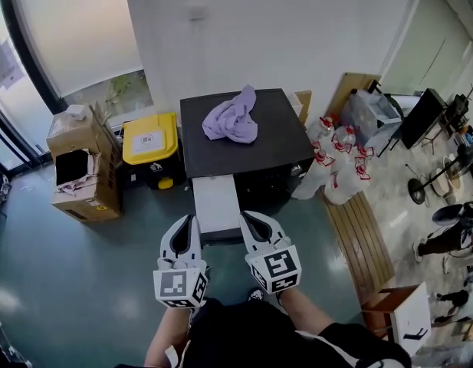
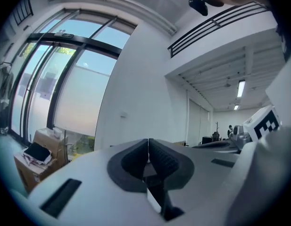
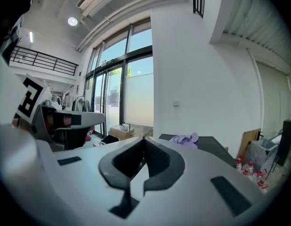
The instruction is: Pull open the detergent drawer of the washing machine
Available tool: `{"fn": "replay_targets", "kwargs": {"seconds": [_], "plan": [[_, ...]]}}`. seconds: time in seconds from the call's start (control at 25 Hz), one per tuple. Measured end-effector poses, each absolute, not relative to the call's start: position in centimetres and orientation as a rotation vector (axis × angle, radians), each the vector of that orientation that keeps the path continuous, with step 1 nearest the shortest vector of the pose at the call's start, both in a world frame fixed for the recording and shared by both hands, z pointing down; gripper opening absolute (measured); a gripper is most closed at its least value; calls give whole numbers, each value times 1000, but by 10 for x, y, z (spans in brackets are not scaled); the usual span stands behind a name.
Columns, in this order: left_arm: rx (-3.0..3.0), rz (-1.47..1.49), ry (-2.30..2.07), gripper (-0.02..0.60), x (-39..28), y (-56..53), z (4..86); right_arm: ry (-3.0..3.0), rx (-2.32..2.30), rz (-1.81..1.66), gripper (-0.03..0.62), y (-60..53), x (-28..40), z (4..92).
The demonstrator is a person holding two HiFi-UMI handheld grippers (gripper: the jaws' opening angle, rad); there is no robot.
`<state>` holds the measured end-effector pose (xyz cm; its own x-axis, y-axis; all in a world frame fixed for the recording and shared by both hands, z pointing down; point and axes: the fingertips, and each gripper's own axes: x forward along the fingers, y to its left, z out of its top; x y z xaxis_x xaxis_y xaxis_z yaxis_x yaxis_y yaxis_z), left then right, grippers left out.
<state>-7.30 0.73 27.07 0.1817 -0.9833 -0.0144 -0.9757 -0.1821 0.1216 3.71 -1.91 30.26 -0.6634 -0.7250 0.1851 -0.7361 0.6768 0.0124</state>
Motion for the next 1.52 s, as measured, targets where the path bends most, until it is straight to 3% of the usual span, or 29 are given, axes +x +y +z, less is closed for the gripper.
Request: {"fn": "replay_targets", "kwargs": {"seconds": [0.44,1.52], "plan": [[2400,-160,-2038,25,-70,15,230,-2781,1262,-90,8,-14,45,244],[2429,-133,-2026,25,-54,27,229,-2763,1338,-122,8,-7,70,238]]}}
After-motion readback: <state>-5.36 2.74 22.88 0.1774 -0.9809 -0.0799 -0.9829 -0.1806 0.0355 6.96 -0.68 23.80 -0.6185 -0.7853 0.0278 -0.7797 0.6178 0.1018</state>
